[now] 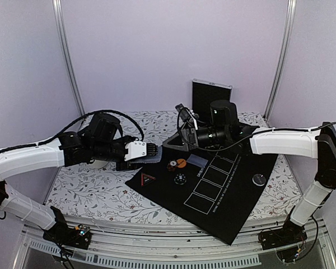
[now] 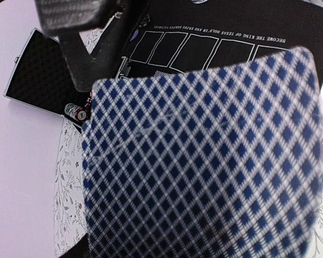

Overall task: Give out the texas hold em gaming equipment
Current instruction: Pick up the poker card from the face-down deck piles.

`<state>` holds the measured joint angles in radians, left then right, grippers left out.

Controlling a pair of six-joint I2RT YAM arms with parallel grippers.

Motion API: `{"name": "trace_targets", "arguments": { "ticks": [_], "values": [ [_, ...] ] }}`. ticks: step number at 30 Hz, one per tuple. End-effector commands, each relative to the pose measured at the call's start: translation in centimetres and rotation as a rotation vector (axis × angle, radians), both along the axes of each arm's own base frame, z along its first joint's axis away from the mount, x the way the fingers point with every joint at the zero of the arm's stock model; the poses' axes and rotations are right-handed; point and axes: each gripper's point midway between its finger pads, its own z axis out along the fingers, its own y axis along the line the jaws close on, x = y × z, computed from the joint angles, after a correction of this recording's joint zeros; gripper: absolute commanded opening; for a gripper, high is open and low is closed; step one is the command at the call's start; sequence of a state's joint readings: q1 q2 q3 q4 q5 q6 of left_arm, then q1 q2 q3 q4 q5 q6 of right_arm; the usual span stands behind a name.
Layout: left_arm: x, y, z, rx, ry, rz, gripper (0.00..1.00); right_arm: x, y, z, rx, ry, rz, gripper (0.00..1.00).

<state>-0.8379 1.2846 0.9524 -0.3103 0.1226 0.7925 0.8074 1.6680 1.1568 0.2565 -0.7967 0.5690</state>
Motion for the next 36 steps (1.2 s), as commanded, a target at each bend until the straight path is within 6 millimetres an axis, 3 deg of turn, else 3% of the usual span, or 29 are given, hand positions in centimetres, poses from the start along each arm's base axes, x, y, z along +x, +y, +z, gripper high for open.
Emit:
{"name": "trace_targets", "arguments": {
  "ticks": [1,11,15,19,36],
  "values": [
    [-0.4,-0.5,0.7,-0.026,-0.021,-0.020,0.52,-0.2,1.2,0.3,0.015,0.007,0.026,0.38],
    [-0.5,-0.5,0.5,-0.026,-0.018,-0.025,0.53,-0.5,1.6,-0.7,-0.001,0.027,0.047,0.26],
    [-0.5,-0.5,0.5,-0.024,-0.015,-0.025,0.53,-0.8,1.6,-0.6,0.001,0.030,0.059,0.27],
    [-0.5,-0.5,0.4,-0.023,-0.015,-0.024,0.53,-0.7,2.0,0.9,0.026,0.013,0.066,0.33],
    [-0.5,-0.5,0.4,-0.022,-0.014,-0.025,0.53,-0.6,2.5,-0.1,-0.024,0.035,0.056,0.29]
  ]
}}
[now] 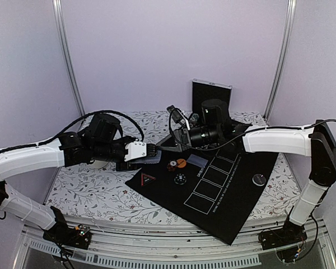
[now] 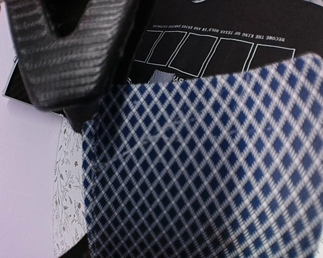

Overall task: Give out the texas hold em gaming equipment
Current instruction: Pick up the poker card from the face-down deck piles.

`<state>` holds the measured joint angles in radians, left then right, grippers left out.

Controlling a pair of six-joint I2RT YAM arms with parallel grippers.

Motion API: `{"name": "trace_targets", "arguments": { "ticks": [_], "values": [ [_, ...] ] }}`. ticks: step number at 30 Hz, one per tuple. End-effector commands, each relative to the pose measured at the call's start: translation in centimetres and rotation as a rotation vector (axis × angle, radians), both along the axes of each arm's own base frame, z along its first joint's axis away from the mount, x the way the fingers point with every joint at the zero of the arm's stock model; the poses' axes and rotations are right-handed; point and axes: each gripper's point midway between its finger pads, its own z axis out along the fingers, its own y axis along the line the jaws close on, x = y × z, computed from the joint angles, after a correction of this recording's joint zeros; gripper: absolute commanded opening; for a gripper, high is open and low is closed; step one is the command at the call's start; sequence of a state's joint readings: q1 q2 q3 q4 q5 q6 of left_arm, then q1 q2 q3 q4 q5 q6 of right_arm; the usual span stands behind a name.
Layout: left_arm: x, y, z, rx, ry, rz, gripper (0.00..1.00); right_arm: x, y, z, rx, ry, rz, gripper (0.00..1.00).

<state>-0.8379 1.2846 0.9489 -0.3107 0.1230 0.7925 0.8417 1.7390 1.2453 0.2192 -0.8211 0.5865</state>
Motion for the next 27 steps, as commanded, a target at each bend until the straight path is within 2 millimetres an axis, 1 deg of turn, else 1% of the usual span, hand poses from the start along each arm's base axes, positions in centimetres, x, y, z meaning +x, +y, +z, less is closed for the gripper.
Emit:
{"name": "trace_targets", "arguments": {
  "ticks": [1,4,9,16,22,27],
  "values": [
    [-0.5,-0.5,0.6,-0.026,-0.017,-0.024,0.53,-0.1,0.3,0.0,-0.014,0.000,0.005,0.29],
    [-0.5,-0.6,0.6,-0.025,-0.018,-0.026,0.53,0.0,0.1,0.1,-0.026,-0.005,-0.007,0.31],
    [-0.5,-0.6,0.5,-0.024,-0.017,-0.026,0.53,0.1,-0.2,-0.2,-0.055,0.000,-0.025,0.30],
    [-0.5,-0.5,0.5,-0.024,-0.017,-0.026,0.53,-0.1,-0.2,-0.1,-0.052,0.004,-0.014,0.20],
    [-0.4,-0.4,0.5,-0.023,-0.020,-0.024,0.53,-0.1,-0.4,0.1,-0.056,-0.006,-0.018,0.05],
    [-0.4,-0.4,0.5,-0.024,-0.021,-0.023,0.53,0.0,-0.9,0.5,-0.083,-0.034,-0.047,0.03]
  ]
}}
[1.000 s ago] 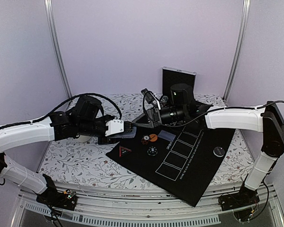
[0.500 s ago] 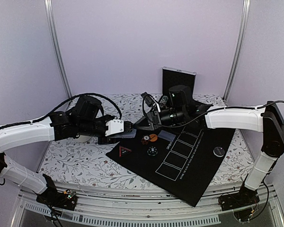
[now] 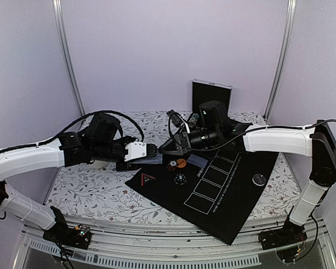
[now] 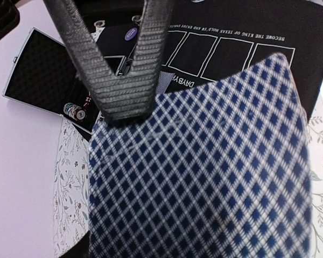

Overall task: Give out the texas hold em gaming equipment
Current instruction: Pick up the poker card from the face-down deck piles.

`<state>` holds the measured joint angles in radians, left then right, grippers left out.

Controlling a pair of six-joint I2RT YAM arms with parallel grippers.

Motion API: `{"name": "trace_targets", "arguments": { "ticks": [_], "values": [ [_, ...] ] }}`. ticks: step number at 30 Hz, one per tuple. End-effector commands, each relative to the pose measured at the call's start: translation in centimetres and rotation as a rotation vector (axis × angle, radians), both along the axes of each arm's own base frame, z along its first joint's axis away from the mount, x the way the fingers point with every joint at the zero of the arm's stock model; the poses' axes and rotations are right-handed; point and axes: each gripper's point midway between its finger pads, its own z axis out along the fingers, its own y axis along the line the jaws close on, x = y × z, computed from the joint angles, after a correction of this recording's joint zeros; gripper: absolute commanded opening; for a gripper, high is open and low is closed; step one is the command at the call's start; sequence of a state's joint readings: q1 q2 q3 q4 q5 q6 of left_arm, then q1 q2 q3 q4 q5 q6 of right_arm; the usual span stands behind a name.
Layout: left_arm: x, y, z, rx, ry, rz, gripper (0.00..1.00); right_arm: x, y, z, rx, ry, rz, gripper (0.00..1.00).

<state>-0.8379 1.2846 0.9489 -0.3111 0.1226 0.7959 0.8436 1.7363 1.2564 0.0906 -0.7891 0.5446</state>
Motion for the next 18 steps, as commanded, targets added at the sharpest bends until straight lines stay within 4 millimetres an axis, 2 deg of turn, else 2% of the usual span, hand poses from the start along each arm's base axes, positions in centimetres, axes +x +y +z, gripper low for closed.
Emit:
{"name": "trace_targets", "arguments": {
  "ticks": [1,13,18],
  "values": [
    [-0.5,-0.5,0.5,-0.025,-0.018,-0.022,0.53,0.1,-0.7,2.6,-0.001,-0.072,-0.034,0.03],
    [-0.5,-0.5,0.6,-0.026,-0.018,-0.024,0.53,0.2,-1.3,4.6,-0.005,-0.128,-0.053,0.03],
    [-0.5,-0.5,0.6,-0.027,-0.018,-0.025,0.53,0.7,-2.4,5.2,-0.015,-0.147,-0.080,0.02]
  ]
}}
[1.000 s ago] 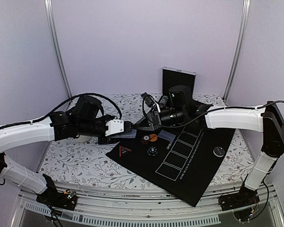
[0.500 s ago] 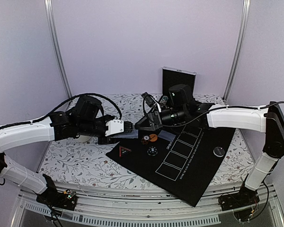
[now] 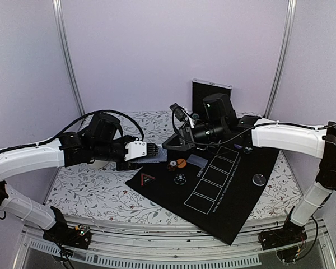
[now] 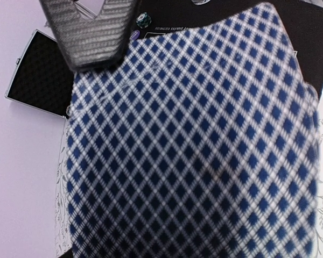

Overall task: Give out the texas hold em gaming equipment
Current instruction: Pick up the poker card from the face-down deck piles, then distribute the poker card in the small blind area.

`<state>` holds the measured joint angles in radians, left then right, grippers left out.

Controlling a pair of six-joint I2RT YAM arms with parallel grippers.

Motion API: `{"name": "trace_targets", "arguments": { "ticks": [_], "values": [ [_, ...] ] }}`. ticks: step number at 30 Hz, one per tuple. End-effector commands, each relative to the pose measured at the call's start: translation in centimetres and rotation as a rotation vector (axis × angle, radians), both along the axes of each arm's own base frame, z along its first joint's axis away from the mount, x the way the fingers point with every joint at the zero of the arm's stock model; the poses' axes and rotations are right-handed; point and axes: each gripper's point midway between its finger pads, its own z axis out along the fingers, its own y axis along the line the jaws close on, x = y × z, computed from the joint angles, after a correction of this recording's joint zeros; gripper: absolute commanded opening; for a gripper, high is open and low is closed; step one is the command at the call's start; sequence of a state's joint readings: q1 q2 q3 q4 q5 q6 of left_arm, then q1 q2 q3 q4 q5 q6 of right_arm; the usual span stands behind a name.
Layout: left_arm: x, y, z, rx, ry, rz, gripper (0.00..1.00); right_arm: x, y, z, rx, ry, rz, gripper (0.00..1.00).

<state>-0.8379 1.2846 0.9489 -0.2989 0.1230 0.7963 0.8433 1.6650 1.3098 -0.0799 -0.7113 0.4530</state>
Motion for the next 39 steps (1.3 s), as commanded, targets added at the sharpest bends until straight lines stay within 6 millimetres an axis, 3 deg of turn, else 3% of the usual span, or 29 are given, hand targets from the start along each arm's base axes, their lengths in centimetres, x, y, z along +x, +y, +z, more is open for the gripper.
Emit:
{"name": "trace_targets", "arguments": {
  "ticks": [1,14,19,24,28,34,39],
  "values": [
    [-0.6,-0.3,0.3,-0.018,-0.009,-0.025,0.53,0.6,-1.4,3.3,0.036,-0.067,-0.038,0.02],
    [-0.6,-0.3,0.3,-0.018,-0.009,-0.024,0.53,1.5,-3.5,4.7,0.054,-0.083,-0.088,0.02],
    [-0.7,-0.4,0.5,-0.022,-0.010,-0.027,0.53,4.1,-7.2,5.0,0.008,-0.114,-0.221,0.02],
    [-0.8,-0.4,0.6,-0.024,-0.010,-0.028,0.53,8.5,-15.2,5.6,-0.012,-0.129,-0.439,0.02],
    [-0.8,-0.4,0.5,-0.022,-0.010,-0.029,0.53,12.2,-23.6,3.1,-0.078,-0.088,-0.676,0.02],
    [-0.8,-0.4,0.6,-0.025,-0.008,-0.030,0.53,17.5,-37.5,-2.6,-0.156,-0.018,-1.052,0.02],
    [-0.9,-0.4,0.4,-0.022,-0.004,-0.036,0.53,21.1,-45.2,-6.6,-0.176,0.025,-1.229,0.02]
  ]
}}
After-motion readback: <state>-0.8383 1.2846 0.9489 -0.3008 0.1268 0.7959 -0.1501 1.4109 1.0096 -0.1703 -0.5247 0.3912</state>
